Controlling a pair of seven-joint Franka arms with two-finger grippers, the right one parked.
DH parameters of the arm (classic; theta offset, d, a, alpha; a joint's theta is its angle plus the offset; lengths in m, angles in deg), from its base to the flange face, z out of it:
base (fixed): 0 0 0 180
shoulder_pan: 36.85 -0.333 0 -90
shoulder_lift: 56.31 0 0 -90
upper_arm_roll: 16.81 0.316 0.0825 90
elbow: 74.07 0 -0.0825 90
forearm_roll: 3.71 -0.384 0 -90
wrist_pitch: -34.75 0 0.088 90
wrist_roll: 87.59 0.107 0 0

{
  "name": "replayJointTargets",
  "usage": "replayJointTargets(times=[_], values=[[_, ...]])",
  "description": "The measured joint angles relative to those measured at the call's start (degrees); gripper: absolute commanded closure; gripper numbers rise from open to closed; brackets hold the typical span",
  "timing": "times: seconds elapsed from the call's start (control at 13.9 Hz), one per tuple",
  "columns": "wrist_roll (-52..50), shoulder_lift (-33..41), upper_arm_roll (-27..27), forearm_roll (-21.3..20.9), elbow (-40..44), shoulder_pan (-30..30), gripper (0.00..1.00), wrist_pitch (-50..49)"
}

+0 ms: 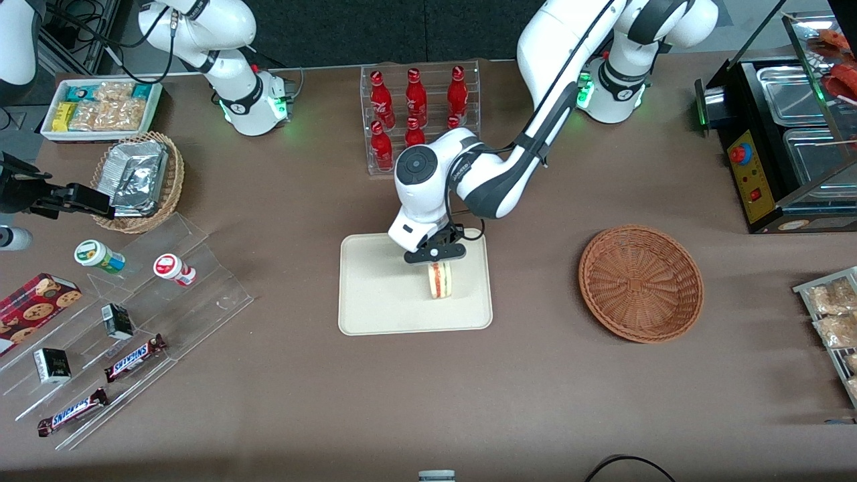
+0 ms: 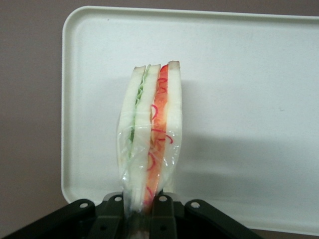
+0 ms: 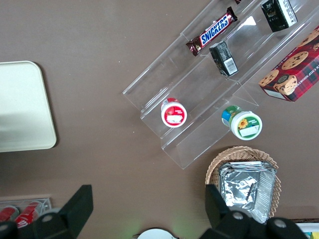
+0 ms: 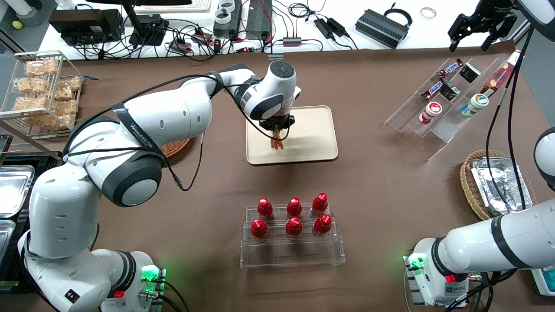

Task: Place sandwich from basket to tray

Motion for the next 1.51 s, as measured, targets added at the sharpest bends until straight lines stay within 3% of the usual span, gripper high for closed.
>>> replayJointTargets(times=[0.5,0.65,0.72,1.23,1.51], values=[[0.6,-3.0,0.0,-1.4,0.1,0.5,0.98,2.6],[1.3,-3.6,0.0,-1.5,0.1,1.2,0.14,3.2],[1.6,-3.7,0.0,-1.5,0.2,1.4,0.02,3.3],[1.5,-2.9,0.8,-1.5,2.3,1.1,0.01,3.2],[1.5,4.4,1.5,1.4,3.6,-2.7,0.01,-1.3]])
